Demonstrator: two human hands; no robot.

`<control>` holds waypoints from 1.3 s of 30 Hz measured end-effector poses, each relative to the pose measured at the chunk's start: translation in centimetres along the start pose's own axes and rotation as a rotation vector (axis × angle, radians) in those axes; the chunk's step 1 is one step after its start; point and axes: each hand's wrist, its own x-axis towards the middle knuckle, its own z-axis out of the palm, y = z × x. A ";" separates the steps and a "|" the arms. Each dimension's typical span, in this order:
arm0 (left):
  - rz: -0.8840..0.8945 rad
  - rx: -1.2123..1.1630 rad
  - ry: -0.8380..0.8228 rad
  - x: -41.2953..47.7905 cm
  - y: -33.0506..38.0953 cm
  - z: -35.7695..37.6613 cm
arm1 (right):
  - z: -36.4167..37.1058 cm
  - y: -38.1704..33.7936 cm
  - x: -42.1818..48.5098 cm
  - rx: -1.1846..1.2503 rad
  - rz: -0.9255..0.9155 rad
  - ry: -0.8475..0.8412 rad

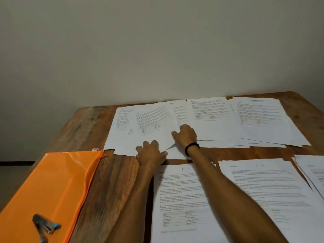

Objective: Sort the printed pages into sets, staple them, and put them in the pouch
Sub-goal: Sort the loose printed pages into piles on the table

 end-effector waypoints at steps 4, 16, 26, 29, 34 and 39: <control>0.074 -0.007 -0.034 0.9 -0.9 -0.2 | -0.6 -0.5 -1.3 0.012 -0.086 0.142; 0.003 -1.326 0.107 -6.4 -1.5 -5.9 | -9.0 3.5 -10.3 0.971 0.170 -0.103; 0.180 -1.093 0.092 -18.4 -5.8 -5.8 | -12.3 8.3 -18.5 0.808 0.055 -0.328; 0.226 -1.264 0.012 -20.6 -5.8 -4.7 | -11.9 8.3 -20.3 0.732 -0.010 -0.302; 0.322 -1.434 -0.113 -23.4 -3.7 -3.3 | -13.8 10.1 -22.4 0.665 -0.104 -0.244; 0.335 -1.233 -0.067 -24.2 -0.4 -1.0 | -17.9 12.9 -23.3 0.574 -0.081 0.001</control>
